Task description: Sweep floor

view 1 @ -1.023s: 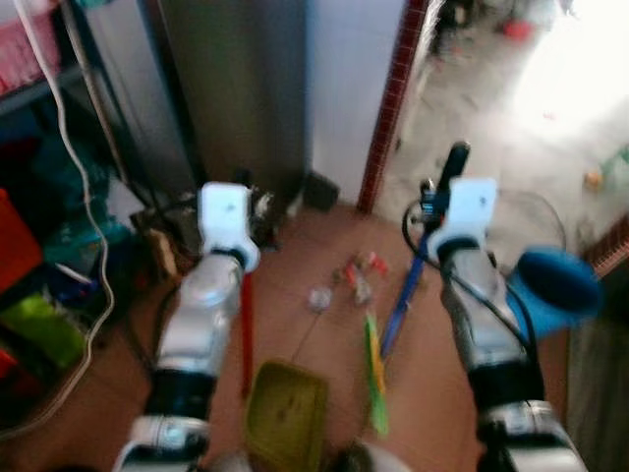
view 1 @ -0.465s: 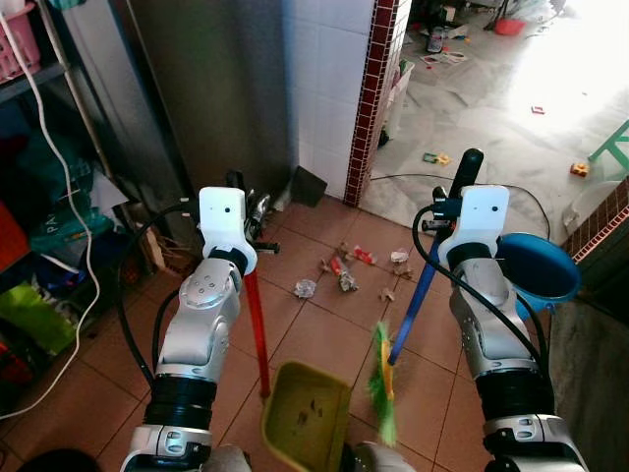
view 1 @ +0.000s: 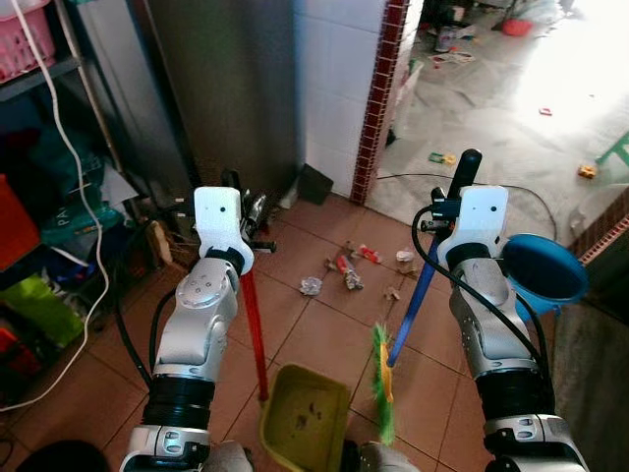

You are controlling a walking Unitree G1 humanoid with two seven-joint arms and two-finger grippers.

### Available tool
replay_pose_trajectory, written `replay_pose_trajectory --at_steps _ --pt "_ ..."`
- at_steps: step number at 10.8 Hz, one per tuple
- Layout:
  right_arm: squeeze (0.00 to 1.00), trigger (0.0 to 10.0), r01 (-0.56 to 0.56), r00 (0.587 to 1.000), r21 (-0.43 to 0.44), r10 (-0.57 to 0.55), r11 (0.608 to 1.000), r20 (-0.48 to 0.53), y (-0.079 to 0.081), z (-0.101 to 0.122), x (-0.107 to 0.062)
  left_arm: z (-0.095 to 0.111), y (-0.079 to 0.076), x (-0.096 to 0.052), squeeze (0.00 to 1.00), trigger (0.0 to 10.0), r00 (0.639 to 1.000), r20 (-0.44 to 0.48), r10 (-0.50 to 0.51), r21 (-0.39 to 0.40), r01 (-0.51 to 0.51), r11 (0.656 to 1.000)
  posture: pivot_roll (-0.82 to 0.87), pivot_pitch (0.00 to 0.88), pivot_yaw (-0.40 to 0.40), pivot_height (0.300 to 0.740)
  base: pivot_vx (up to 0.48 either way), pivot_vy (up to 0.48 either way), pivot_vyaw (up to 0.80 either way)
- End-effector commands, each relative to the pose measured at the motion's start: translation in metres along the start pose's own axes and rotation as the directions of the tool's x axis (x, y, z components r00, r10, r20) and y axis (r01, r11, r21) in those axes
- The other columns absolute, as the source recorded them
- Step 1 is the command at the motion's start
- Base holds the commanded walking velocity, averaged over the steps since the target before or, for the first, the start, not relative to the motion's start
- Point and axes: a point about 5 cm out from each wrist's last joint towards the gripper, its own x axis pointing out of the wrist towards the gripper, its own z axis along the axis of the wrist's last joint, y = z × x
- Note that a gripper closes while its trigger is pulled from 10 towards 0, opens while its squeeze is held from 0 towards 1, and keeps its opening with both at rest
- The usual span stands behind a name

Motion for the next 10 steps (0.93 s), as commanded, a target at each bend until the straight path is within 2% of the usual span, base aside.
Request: replay_pose_trajectory --at_steps 1,3,5,8,10 --pt "0.0 10.0 -0.009 0.999 -0.006 0.009 1.0 0.049 0.0 0.013 0.003 0.012 -0.001 -0.001 0.0 10.0 0.998 0.056 -0.014 -0.01 0.014 1.0 0.03 0.06 -0.046 0.74 0.0 0.0 0.0" --pt "0.0 10.0 -0.015 0.999 -0.006 0.015 1.0 0.05 0.002 0.014 0.004 0.015 0.0 0.001 0.0 10.0 0.997 0.07 -0.022 -0.034 0.024 0.999 0.03 0.054 -0.049 0.74 0.0 0.0 0.0" --pt "0.0 10.0 -0.022 0.999 -0.014 0.023 1.0 0.05 0.001 0.014 0.004 0.018 -0.003 0.001 0.0 10.0 0.996 0.083 -0.025 -0.054 0.029 0.998 0.01 0.058 -0.051 0.74 0.298 0.0 -0.7" --pt "0.0 10.0 -0.033 0.998 -0.004 0.033 0.999 0.059 0.007 0.017 0.007 0.026 -0.013 0.005 0.0 10.0 0.993 0.086 -0.079 -0.048 0.084 0.995 0.01 0.083 -0.046 0.74 0.327 0.341 -0.8" --pt "0.0 10.0 -0.042 0.997 -0.002 0.042 0.999 0.061 0.01 0.017 0.006 0.021 -0.013 0.004 0.0 10.0 0.995 0.075 -0.065 -0.064 0.07 0.996 0.01 0.08 -0.045 0.74 0.308 0.368 -0.8"
